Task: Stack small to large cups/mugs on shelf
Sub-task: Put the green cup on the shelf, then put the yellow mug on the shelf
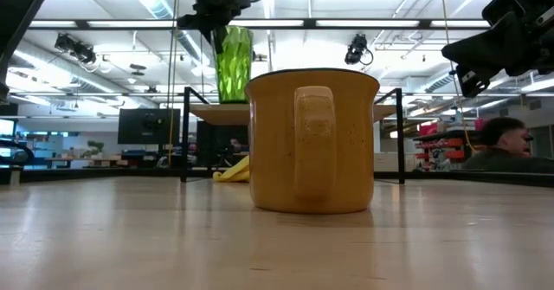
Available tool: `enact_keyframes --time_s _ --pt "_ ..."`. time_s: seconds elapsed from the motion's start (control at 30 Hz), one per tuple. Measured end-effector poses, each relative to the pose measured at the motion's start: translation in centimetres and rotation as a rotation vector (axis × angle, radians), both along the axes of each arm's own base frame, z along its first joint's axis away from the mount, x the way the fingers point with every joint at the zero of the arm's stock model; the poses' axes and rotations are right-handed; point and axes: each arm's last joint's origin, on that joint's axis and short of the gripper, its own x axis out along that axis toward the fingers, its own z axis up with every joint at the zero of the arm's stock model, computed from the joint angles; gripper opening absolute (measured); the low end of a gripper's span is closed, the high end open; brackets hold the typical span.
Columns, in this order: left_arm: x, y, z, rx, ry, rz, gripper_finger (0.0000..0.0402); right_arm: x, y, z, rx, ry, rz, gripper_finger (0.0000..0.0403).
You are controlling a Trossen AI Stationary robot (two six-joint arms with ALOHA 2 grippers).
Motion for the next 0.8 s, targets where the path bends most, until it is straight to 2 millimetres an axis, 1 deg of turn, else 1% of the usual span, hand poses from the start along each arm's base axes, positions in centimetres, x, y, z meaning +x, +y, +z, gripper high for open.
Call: enact_keyframes --time_s 0.27,0.8 --pt "-0.3 -0.1 1.3 0.027 -0.034 -0.003 0.0066 0.0 0.0 0.0 0.0 0.0 0.0 0.0014" --pt "-0.5 -0.2 1.5 0.032 -0.041 -0.004 0.0121 0.0 0.0 0.0 -0.001 0.0 0.0 0.0014"
